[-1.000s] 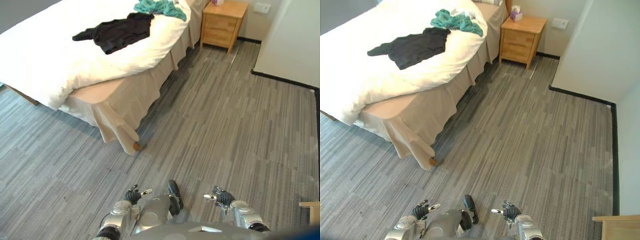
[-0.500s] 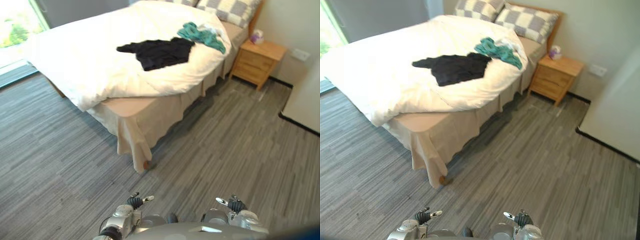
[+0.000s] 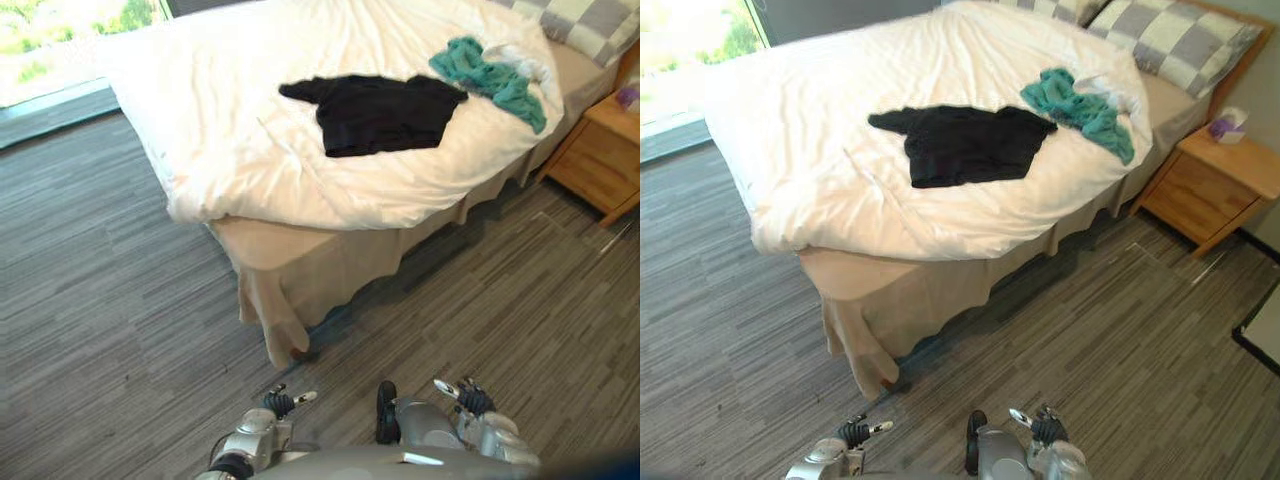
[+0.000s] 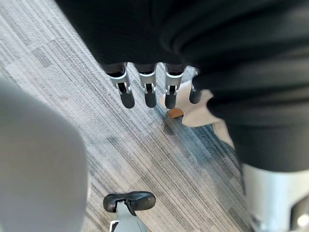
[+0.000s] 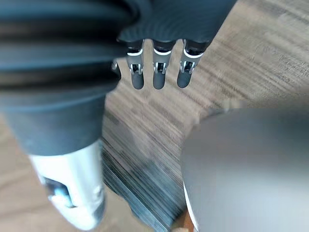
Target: Tidy the bed and pick cloth on bed and put in laundry
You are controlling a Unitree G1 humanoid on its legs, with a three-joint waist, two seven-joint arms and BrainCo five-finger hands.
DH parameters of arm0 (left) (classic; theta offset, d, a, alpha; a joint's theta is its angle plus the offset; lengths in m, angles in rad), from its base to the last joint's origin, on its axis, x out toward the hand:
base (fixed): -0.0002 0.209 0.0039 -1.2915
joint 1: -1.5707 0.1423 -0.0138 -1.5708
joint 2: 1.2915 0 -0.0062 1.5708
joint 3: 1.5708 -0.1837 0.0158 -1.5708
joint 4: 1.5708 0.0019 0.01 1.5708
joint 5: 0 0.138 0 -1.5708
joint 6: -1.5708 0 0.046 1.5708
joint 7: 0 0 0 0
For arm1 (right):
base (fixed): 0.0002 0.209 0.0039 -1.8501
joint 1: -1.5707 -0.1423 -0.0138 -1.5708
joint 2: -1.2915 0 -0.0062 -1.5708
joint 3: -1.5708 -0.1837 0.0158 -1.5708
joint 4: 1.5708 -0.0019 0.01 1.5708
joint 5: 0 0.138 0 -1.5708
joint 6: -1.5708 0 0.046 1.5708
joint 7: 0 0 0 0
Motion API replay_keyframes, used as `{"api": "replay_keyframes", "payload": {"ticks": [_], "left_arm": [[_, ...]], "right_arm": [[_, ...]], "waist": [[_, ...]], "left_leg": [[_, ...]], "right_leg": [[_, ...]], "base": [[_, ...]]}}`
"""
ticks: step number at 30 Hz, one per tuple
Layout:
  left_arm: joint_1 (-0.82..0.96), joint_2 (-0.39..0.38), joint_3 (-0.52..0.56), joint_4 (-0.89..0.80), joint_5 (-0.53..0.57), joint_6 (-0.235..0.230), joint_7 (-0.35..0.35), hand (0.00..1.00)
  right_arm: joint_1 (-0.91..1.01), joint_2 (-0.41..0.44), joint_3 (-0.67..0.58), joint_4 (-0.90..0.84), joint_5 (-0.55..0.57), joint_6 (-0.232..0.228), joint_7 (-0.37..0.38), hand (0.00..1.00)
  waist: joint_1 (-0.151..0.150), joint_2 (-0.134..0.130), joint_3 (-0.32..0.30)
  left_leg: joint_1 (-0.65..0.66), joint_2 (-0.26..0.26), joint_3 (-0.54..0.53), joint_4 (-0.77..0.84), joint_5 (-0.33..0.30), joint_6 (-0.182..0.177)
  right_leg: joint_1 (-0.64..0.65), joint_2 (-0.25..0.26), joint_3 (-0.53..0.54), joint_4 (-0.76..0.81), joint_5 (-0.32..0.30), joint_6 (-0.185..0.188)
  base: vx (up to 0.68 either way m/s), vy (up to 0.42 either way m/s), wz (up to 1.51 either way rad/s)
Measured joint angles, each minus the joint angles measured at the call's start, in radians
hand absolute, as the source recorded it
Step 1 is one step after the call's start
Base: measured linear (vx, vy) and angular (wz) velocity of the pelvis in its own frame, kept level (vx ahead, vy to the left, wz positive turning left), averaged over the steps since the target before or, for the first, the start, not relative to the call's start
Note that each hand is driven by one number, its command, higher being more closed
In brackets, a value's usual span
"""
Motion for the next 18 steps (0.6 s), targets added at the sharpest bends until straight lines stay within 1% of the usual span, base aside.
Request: {"api": "replay_keyframes", "payload": {"ticks": [1,2,3,4,5,6,7,8,9,10,11,12,13,14,16,17,18], "left_arm": [[-0.006,-0.003,0.0,0.004,-0.025,-0.02,0.004,0.0],[-0.006,-0.005,0.0,0.005,-0.044,-0.039,0.011,0.0],[-0.007,-0.007,0.0,0.004,-0.049,-0.046,0.018,0.0],[-0.005,-0.014,0.0,-0.002,-0.052,-0.052,0.023,0.0],[-0.004,-0.022,-0.001,-0.013,-0.052,-0.053,0.022,0.0],[-0.002,-0.027,-0.002,-0.018,-0.052,-0.054,0.022,0.0],[0.002,-0.039,-0.007,-0.022,-0.053,-0.054,0.021,0.0],[0.002,-0.044,-0.022,-0.021,-0.052,-0.053,0.021,0.0],[0.001,-0.045,-0.027,-0.021,-0.052,-0.053,0.02,0.0],[-0.001,-0.043,-0.043,-0.021,-0.054,-0.051,0.021,0.0],[0.001,-0.041,-0.045,-0.021,-0.059,-0.05,0.02,0.0],[0.003,-0.038,-0.045,-0.021,-0.065,-0.049,0.02,0.0],[0.005,-0.026,-0.045,-0.027,-0.075,-0.048,0.02,0.0],[0.006,-0.009,-0.045,-0.026,-0.086,-0.042,0.02,0.0],[0.013,0.001,-0.045,-0.025,-0.09,-0.026,0.02,0.0],[0.017,0.007,-0.045,-0.025,-0.09,-0.023,0.019,0.0],[0.029,0.02,-0.043,-0.025,-0.09,-0.02,0.019,0.0]], "right_arm": [[0.0,-0.002,0.008,0.0,-0.031,0.001,0.01,0.0],[0.0,-0.003,0.013,0.013,-0.042,0.001,0.018,0.0],[0.0,-0.008,0.014,0.02,-0.053,0.002,0.018,0.0],[0.002,-0.019,0.017,0.028,-0.089,0.005,0.018,0.0],[0.002,-0.033,0.019,0.037,-0.125,0.011,0.02,0.0],[0.003,-0.039,0.018,0.039,-0.142,0.013,0.019,0.0],[0.006,-0.049,0.017,0.04,-0.163,0.015,0.019,0.0],[0.008,-0.054,0.016,0.037,-0.165,0.013,0.017,0.0],[0.01,-0.056,0.015,0.036,-0.165,0.011,0.015,0.0],[0.015,-0.058,0.013,0.038,-0.162,0.009,0.011,0.0],[0.031,-0.058,0.013,0.036,-0.157,0.008,0.003,0.0],[0.039,-0.058,0.014,0.037,-0.15,0.008,-0.001,0.0],[0.045,-0.054,0.016,0.038,-0.145,0.009,-0.007,0.0],[0.045,-0.045,0.016,0.038,-0.14,0.009,-0.014,0.0],[0.047,-0.042,0.017,0.038,-0.122,0.01,-0.026,0.0],[0.047,-0.042,0.017,0.038,-0.11,0.01,-0.027,0.0],[0.05,-0.037,0.017,0.038,-0.098,0.01,-0.029,0.0]], "waist": [[-0.014,0.001,0.002],[-0.019,0.0,0.002],[-0.019,-0.001,0.002],[-0.019,0.001,0.0],[-0.016,0.007,-0.005],[-0.016,0.011,-0.008],[-0.018,0.019,-0.013],[-0.027,0.027,-0.015],[-0.036,0.028,-0.015],[-0.047,0.029,-0.017],[-0.047,0.017,-0.021],[-0.045,0.005,-0.022],[-0.035,-0.014,-0.026],[-0.027,-0.023,-0.03],[-0.028,-0.032,-0.035],[-0.027,-0.032,-0.035],[-0.025,-0.038,-0.039]], "left_leg": [[-0.052,0.021,0.004,0.112,0.021,-0.001],[-0.091,0.054,0.036,0.212,-0.002,0.005],[-0.102,0.07,0.051,0.247,-0.012,0.002],[-0.117,0.094,0.072,0.272,-0.027,-0.001],[-0.131,0.106,0.097,0.235,-0.037,-0.016],[-0.139,0.111,0.116,0.2,-0.038,-0.018],[-0.153,0.113,0.152,0.107,-0.034,-0.019],[-0.159,0.114,0.2,0.007,0.005,-0.019],[-0.162,0.115,0.223,-0.037,0.038,-0.018],[-0.159,0.107,0.256,-0.09,0.063,-0.01],[-0.134,0.08,0.245,-0.136,0.076,-0.002],[-0.125,0.067,0.239,-0.156,0.085,0.0],[-0.114,0.045,0.216,-0.179,0.098,0.003],[-0.115,0.032,0.202,-0.19,0.108,0.003],[-0.105,0.019,0.188,-0.203,0.115,0.004],[-0.097,0.017,0.185,-0.21,0.115,0.004],[-0.087,0.011,0.17,-0.222,0.12,-0.002]], "right_leg": [[0.044,0.001,-0.019,-0.048,-0.004,-0.004],[0.109,0.005,-0.042,-0.1,-0.003,-0.005],[0.139,0.005,-0.055,-0.124,-0.003,-0.005],[0.193,0.005,-0.079,-0.161,-0.003,-0.005],[0.225,0.003,-0.103,-0.187,-0.003,-0.005],[0.233,0.0,-0.118,-0.198,-0.003,-0.005],[0.238,-0.007,-0.153,-0.205,-0.003,-0.004],[0.246,-0.022,-0.192,-0.199,-0.012,0.011],[0.25,-0.03,-0.211,-0.19,-0.022,0.024],[0.259,-0.056,-0.252,-0.152,-0.052,0.048],[0.264,-0.088,-0.287,-0.109,-0.078,0.068],[0.264,-0.103,-0.296,-0.092,-0.088,0.076],[0.266,-0.127,-0.312,-0.068,-0.1,0.087],[0.266,-0.146,-0.322,-0.048,-0.102,0.09],[0.274,-0.163,-0.339,-0.024,-0.102,0.09],[0.281,-0.167,-0.344,-0.015,-0.102,0.09],[0.289,-0.177,-0.347,0.006,-0.102,0.091]], "base": [[0.29,-0.165,0.58],[0.37,-0.195,0.64],[0.32,-0.158,0.61],[0.3,-0.131,0.51],[0.23,-0.06,0.49],[0.16,-0.001,0.45],[0.19,0.055,0.56],[0.13,0.079,0.67],[0.14,0.11,0.97],[0.11,0.149,1.16],[0.12,0.166,1.11],[0.15,0.178,0.9],[0.14,0.135,0.7],[0.12,0.115,0.66],[0.1,0.088,0.45],[0.1,0.07,0.4],[0.07,0.023,0.41]]}}
